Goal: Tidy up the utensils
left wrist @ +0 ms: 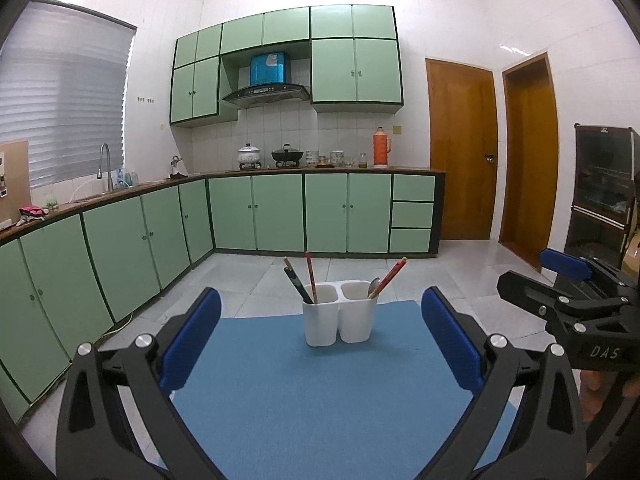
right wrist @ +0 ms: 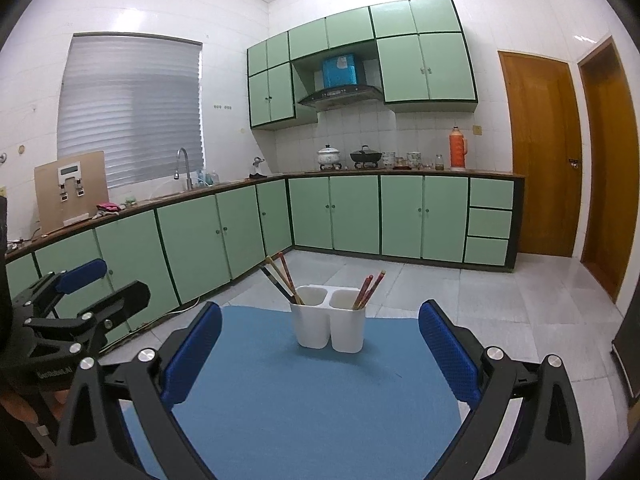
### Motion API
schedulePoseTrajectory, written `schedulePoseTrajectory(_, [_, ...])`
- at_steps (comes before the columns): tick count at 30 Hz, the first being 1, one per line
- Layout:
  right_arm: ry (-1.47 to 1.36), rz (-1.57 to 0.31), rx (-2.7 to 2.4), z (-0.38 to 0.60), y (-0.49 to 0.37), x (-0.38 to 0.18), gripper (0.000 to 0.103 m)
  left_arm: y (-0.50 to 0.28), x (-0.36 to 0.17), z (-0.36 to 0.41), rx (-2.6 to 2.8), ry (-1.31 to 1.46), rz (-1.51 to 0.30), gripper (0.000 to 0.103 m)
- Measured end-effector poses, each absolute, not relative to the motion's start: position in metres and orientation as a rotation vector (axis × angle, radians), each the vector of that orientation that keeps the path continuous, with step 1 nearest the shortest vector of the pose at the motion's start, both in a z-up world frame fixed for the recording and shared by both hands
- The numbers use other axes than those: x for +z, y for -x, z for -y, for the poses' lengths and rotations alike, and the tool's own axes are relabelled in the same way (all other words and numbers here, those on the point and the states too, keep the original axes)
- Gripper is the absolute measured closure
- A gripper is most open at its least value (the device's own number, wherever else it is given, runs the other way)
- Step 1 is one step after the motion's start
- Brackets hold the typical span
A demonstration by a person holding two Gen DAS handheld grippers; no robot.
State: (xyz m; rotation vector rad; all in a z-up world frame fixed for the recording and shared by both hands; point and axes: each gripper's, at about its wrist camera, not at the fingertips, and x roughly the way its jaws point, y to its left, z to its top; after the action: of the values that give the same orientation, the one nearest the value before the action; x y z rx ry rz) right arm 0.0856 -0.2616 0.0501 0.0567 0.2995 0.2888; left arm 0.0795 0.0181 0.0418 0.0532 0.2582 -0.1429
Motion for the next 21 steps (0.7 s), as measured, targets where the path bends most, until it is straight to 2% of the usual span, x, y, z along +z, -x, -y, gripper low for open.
schedulePoseTrajectory(21, [-0.043, -0.284, 0.301, 0.2555, -0.0777, 0.0535, 0.006, -0.0723, 0.0426, -0.0182, -0.137, -0.052, -0.248, 0.006])
